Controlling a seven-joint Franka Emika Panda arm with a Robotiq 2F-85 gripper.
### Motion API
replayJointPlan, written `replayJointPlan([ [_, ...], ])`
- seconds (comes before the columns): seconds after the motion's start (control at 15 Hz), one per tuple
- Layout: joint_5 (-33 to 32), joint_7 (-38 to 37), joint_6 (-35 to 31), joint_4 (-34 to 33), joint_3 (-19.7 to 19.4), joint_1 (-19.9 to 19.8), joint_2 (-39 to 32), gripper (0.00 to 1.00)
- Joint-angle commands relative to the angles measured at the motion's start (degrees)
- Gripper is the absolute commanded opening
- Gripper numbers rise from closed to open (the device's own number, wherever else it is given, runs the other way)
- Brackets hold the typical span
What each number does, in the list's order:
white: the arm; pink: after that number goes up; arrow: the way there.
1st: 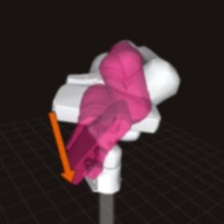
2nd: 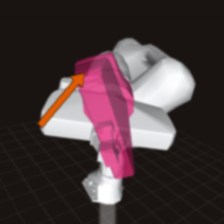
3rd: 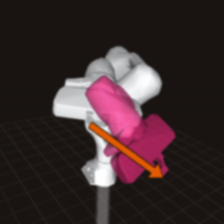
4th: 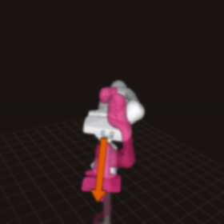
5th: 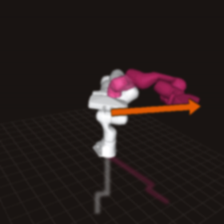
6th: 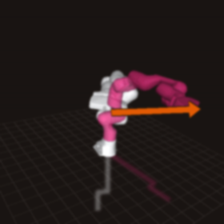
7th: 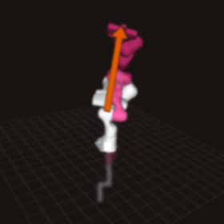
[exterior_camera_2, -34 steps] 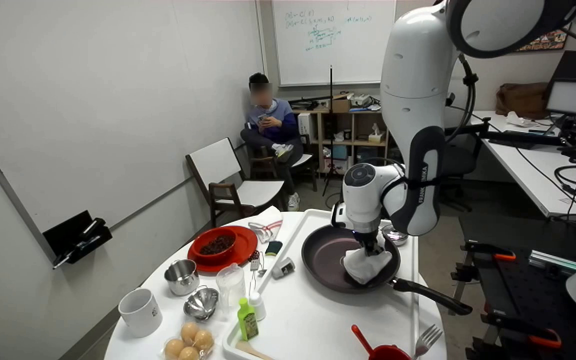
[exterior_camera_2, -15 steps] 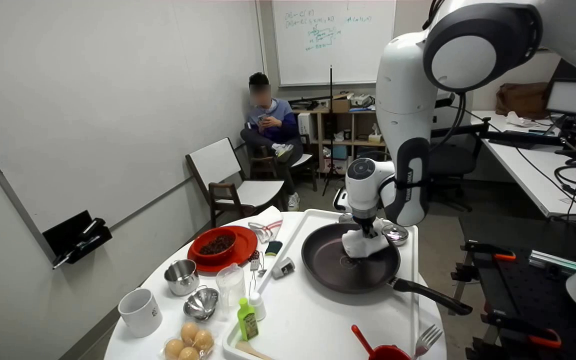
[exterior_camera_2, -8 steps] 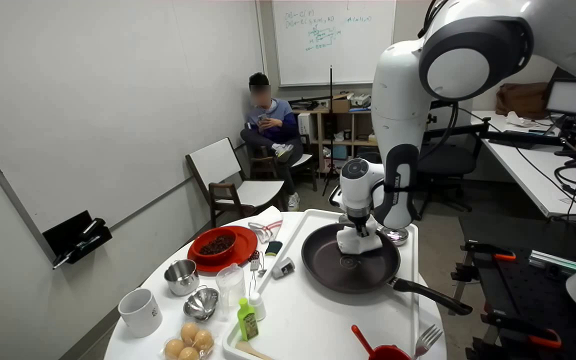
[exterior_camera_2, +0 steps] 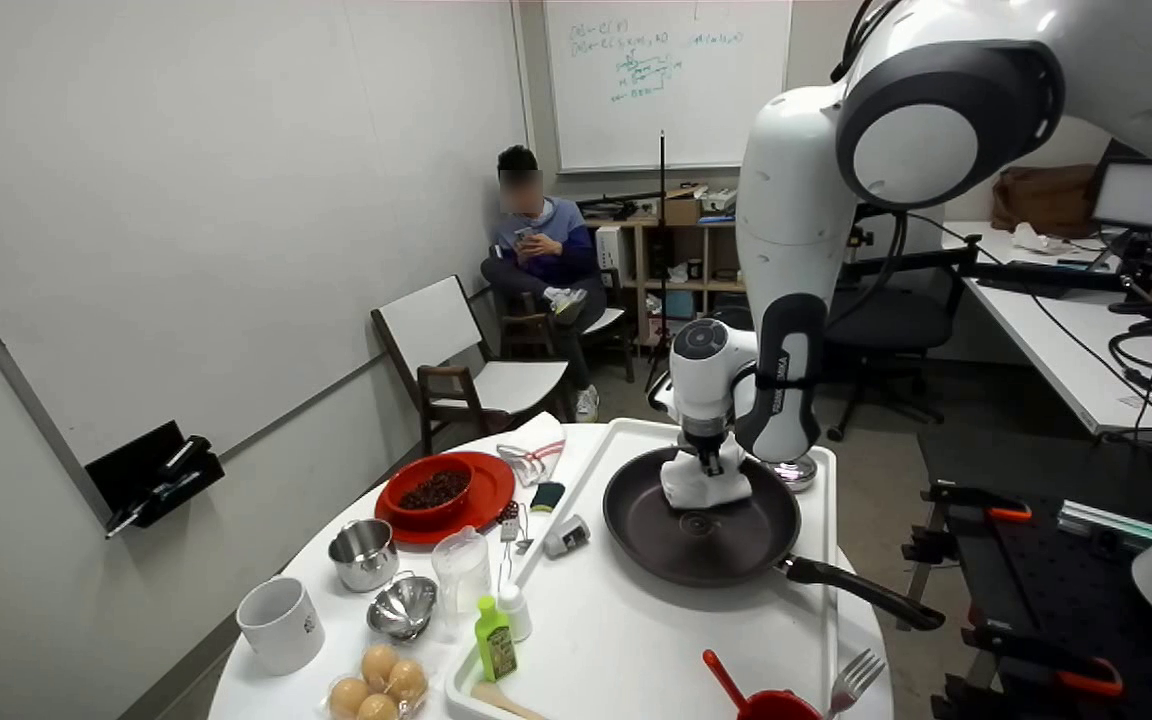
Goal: Use the cloth to wipe the frying pan.
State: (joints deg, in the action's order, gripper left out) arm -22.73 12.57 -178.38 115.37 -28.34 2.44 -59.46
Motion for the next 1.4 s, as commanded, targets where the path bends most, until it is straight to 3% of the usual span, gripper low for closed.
replayJointPlan([
  [0.0, 2.32, -1.61, 0.71, -2.84, 0.35, 0.75, -1.44, 0.07],
  [0.67, 2.70, -3.39, 0.35, -4.92, 0.15, 3.55, -2.92, 0.07],
  [1.33, 2.22, -3.66, -1.79, -3.49, -0.99, 8.77, -3.81, 0.07],
])
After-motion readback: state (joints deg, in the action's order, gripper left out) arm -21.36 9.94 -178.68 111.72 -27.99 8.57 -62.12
